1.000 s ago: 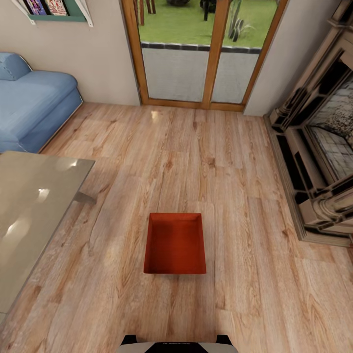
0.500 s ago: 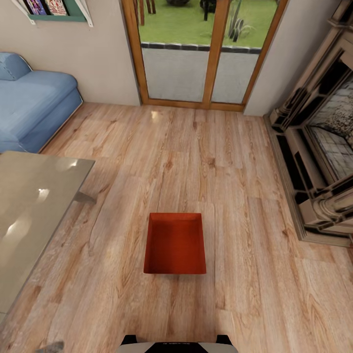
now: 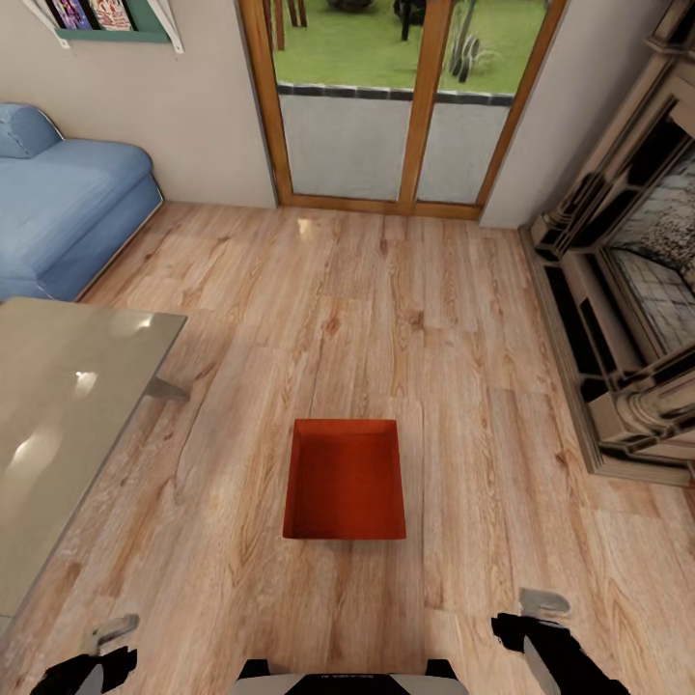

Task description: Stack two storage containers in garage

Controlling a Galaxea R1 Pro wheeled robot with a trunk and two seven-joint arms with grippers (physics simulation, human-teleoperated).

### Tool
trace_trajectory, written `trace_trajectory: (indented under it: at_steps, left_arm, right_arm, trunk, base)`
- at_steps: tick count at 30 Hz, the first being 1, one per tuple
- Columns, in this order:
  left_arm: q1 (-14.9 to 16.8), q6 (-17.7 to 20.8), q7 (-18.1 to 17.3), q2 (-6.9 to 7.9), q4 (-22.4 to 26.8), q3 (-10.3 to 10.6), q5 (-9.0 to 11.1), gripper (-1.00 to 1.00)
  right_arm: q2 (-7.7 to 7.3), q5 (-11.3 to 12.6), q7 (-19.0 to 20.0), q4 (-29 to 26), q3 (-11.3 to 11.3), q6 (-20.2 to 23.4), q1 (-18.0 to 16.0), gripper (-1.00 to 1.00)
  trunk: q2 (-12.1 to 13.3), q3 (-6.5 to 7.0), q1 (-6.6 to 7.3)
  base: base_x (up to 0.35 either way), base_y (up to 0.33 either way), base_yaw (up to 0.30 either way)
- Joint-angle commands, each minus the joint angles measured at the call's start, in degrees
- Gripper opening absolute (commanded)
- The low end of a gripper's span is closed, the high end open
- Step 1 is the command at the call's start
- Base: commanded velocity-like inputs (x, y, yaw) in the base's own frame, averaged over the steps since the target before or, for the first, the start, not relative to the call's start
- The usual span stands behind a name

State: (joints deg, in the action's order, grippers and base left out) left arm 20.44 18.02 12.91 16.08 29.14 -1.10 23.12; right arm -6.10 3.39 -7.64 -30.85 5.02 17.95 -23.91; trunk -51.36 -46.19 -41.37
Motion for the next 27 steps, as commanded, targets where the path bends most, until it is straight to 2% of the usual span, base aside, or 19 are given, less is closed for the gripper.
trace_trajectory:
  at_steps: [1, 3, 4, 6, 7, 9, 10, 11, 13, 15, 16, 19, 21, 24, 25, 27]
  left_arm:
    - [1.37, 0.39, 0.60, -0.30, 0.03, 0.01, 0.64, 1.00]
    - [2.82, 0.47, 0.77, -0.71, -0.03, 0.01, 0.63, 1.00]
    - [4.28, 0.52, 0.87, -1.29, -0.12, 0.02, 0.63, 1.00]
    - [5.84, 0.55, 0.94, -2.15, -0.30, 0.03, 0.64, 1.00]
    - [7.43, 0.54, 0.99, -3.27, -0.58, 0.04, 0.63, 1.00]
    - [9.04, 0.54, 1.02, -4.57, -0.97, 0.06, 0.61, 1.00]
    - [10.75, 0.39, 1.02, -5.99, -1.43, 0.07, 0.55, 1.00]
    - [11.65, 0.29, 1.01, -6.77, -1.67, 0.08, 0.49, 1.00]
    - [15.24, -0.02, 0.99, -10.26, -2.36, 0.19, 0.07, 1.00]
    - [16.72, -0.11, 0.95, -12.06, -2.54, 0.28, -0.20, 1.00]
    - [17.79, -0.21, 0.93, -13.77, -2.63, 0.41, -0.59, 1.00]
    - [18.93, -1.08, 0.89, -16.27, -2.78, 0.74, -2.15, 1.00]
    - [19.22, -2.43, 0.82, -16.98, -2.94, 0.87, -3.16, 1.00]
    - [19.52, -7.25, 0.54, -17.76, -3.86, 1.13, -4.54, 1.00]
    - [19.59, -9.96, 0.48, -18.06, -4.99, 1.17, -4.97, 1.00]
    - [19.64, -12.28, 0.44, -18.26, -6.14, 1.19, -5.32, 1.00]
  right_arm:
    - [1.53, 0.37, -1.72, 2.61, -0.02, -1.93, -3.12, 1.00]
    - [3.22, 0.42, -3.11, 5.79, -0.01, -5.28, -6.34, 1.00]
    - [5.01, 0.44, -4.32, 9.31, -0.04, -9.43, -9.49, 1.00]
    - [6.79, 0.45, -5.33, 12.84, -0.06, -13.73, -12.42, 1.00]
    - [8.34, 0.43, -6.09, 15.82, -0.11, -17.60, -14.85, 1.00]
    - [9.77, 0.23, -6.59, 18.04, -0.14, -20.74, -16.66, 1.00]
    - [11.08, 0.02, -6.91, 19.33, -0.16, -23.00, -17.81, 1.00]
    - [11.70, -0.14, -7.02, 19.72, -0.20, -23.78, -18.22, 1.00]
    - [13.96, -0.84, -7.29, 20.53, -0.55, -25.58, -19.19, 1.00]
    - [14.78, -1.39, -7.34, 20.74, -0.71, -26.03, -19.43, 1.00]
    - [15.38, -2.18, -7.21, 20.87, -0.85, -26.39, -19.59, 1.00]
    - [16.02, -4.42, -6.93, 21.00, -1.03, -27.00, -19.75, 1.00]
    - [16.09, -5.72, -6.84, 21.04, -0.99, -27.19, -19.79, 1.00]
    - [16.09, -8.42, -6.75, 21.43, -0.93, -27.39, -19.82, 1.00]
    - [16.09, -9.64, -6.73, 21.67, -0.89, -27.46, -19.81, 1.00]
    - [16.09, -10.52, -6.68, 21.91, -0.86, -27.52, -19.79, 1.00]
  trunk:
    - [-0.03, -0.04, 0.00]
    - [-0.03, -0.04, 0.00]
    - [-0.03, -0.04, 0.00]
    - [-0.03, -0.04, 0.00]
    - [-0.03, -0.04, 0.00]
    - [-0.03, -0.04, 0.00]
    - [-0.03, -0.04, 0.00]
    - [-0.03, -0.04, 0.00]
    - [-0.03, -0.04, 0.00]
    - [-0.03, -0.04, 0.00]
    - [-0.03, -0.04, 0.00]
    - [-0.03, -0.04, 0.00]
    - [-0.03, -0.04, 0.00]
    - [-0.03, -0.04, 0.00]
    - [-0.03, -0.04, 0.00]
    - [-0.03, -0.04, 0.00]
  base:
    - [0.000, 0.000, 0.000]
    - [0.000, 0.000, 0.000]
    - [0.000, 0.000, 0.000]
    - [0.000, 0.000, 0.000]
    - [0.000, 0.000, 0.000]
    - [0.000, 0.000, 0.000]
    - [0.000, 0.000, 0.000]
    - [0.000, 0.000, 0.000]
    - [0.000, 0.000, 0.000]
    - [0.000, 0.000, 0.000]
    - [0.000, 0.000, 0.000]
    - [0.000, 0.000, 0.000]
    - [0.000, 0.000, 0.000]
    - [0.000, 0.000, 0.000]
    - [0.000, 0.000, 0.000]
    - [0.000, 0.000, 0.000]
